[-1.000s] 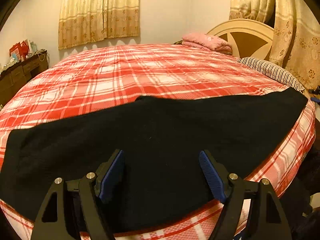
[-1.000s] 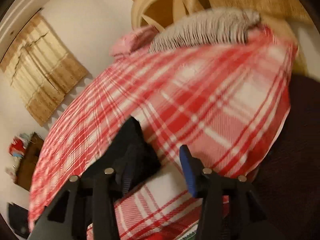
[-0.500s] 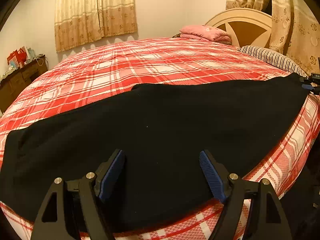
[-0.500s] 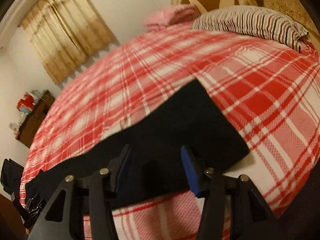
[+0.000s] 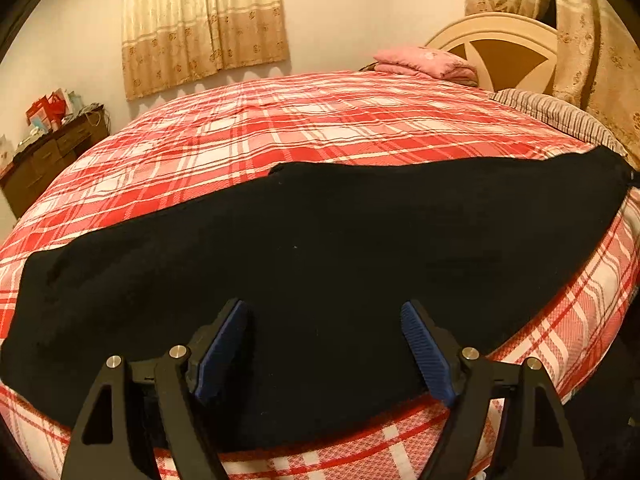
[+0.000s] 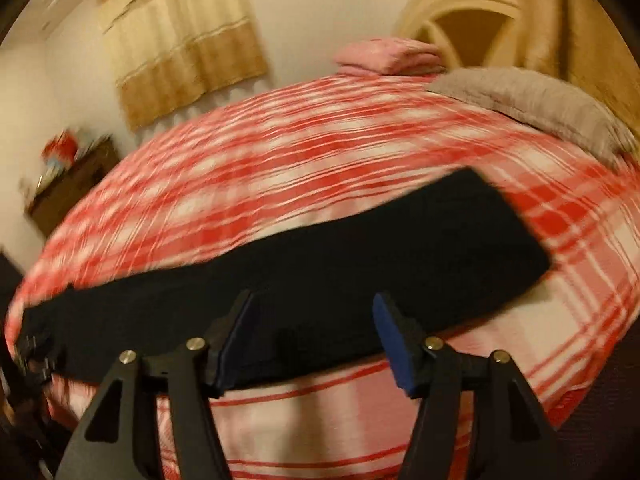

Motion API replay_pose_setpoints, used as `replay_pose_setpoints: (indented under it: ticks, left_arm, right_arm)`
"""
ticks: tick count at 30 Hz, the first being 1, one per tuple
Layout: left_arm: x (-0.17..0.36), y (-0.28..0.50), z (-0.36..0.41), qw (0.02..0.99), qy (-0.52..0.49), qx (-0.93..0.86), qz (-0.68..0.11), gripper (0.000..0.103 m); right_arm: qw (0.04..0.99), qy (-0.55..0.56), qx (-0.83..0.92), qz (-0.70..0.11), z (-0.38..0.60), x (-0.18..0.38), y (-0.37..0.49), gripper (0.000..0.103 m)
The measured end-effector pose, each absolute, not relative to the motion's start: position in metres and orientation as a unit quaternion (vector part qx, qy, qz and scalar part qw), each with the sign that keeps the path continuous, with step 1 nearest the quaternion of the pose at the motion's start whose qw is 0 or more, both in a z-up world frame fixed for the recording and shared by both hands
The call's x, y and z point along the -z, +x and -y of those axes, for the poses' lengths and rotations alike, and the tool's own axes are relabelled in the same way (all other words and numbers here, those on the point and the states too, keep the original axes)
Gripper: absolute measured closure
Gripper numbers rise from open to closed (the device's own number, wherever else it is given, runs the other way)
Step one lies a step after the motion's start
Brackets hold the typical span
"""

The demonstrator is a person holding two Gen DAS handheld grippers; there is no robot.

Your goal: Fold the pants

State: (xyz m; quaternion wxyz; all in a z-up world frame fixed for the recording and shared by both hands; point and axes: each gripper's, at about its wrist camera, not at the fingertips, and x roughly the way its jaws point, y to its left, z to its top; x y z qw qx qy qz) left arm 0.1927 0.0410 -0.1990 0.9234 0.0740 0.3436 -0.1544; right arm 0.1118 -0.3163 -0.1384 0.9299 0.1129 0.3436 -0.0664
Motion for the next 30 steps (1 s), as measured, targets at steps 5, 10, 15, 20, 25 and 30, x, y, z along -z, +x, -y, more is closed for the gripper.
replay_pose_setpoints:
  ticks: [5, 10, 15, 20, 25, 30]
  left_arm:
    - [0.168, 0.198, -0.081, 0.946, 0.086, 0.092, -0.3, 0.022]
    - [0.148, 0.225, -0.172, 0.956, 0.06, -0.02, -0.288, 0.022]
    - [0.163, 0.253, -0.251, 0.933, -0.004, -0.038, -0.357, 0.022]
    - [0.177, 0.257, -0.27, 0.929, -0.063, 0.006, -0.364, 0.022]
    - [0.179, 0.263, -0.258, 0.927, -0.077, 0.038, -0.365, 0.044]
    - [0.18, 0.266, -0.246, 0.922, -0.062, 0.039, -0.379, 0.063]
  right_arm:
    - [0.925, 0.065, 0.031, -0.372, 0.272, 0.153, 0.131, 0.033]
    - [0.929, 0.042, -0.003, -0.366, 0.245, 0.151, 0.133, 0.033]
    - [0.934, 0.013, -0.025, -0.355, 0.215, 0.153, 0.139, 0.032]
    - [0.935, -0.006, -0.043, -0.352, 0.193, 0.158, 0.141, 0.032]
    - [0.931, -0.012, -0.04, -0.361, 0.191, 0.168, 0.139, 0.032]
    - [0.932, 0.006, -0.031, -0.36, 0.197, 0.168, 0.139, 0.032]
